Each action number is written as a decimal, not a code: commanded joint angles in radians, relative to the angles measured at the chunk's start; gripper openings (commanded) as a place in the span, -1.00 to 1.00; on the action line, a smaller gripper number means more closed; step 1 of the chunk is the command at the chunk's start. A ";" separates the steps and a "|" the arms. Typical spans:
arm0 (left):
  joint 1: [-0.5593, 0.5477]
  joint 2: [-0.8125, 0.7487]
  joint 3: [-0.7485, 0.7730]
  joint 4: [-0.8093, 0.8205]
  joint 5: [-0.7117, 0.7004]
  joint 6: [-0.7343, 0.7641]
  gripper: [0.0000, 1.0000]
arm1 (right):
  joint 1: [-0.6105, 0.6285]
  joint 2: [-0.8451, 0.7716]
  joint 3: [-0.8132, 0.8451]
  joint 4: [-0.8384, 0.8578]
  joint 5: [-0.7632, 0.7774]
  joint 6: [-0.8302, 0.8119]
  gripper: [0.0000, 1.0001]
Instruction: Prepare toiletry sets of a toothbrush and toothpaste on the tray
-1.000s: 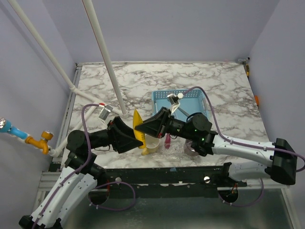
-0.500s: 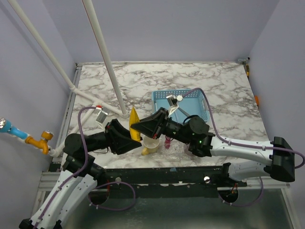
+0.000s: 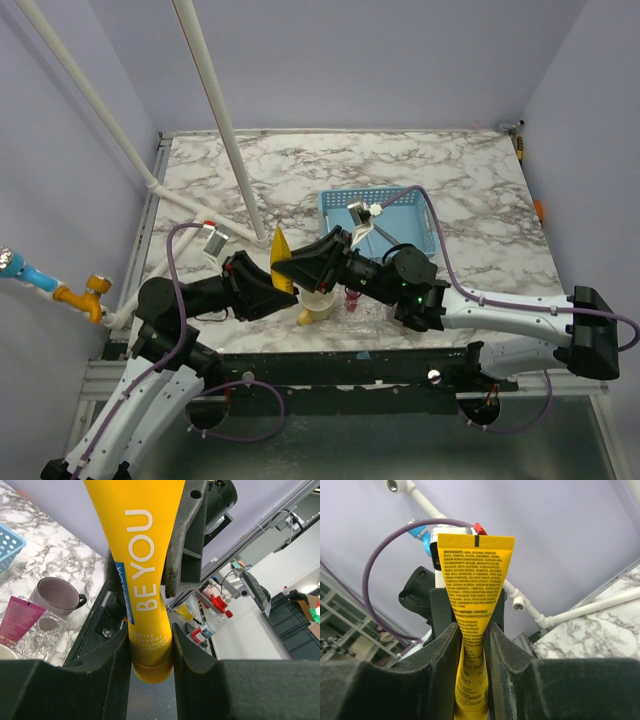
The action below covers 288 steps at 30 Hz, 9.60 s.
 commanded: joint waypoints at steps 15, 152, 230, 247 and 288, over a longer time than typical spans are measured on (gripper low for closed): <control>0.002 0.026 0.140 -0.465 -0.092 0.335 -1.00 | 0.008 -0.120 0.155 -0.505 0.161 -0.122 0.23; -0.987 0.367 0.531 -1.063 -1.307 0.641 0.40 | -0.376 0.062 0.611 -1.488 -0.505 -0.168 -0.99; -0.248 0.224 0.342 -0.985 -1.097 0.635 0.41 | -0.260 0.166 0.550 -1.809 0.240 -0.194 -0.99; -0.249 0.217 0.342 -0.986 -1.099 0.634 0.41 | -0.199 0.160 0.445 -1.763 0.345 -0.125 -0.99; -0.248 0.218 0.341 -0.989 -1.096 0.629 0.40 | -0.161 0.113 0.256 -1.634 0.420 -0.016 -0.99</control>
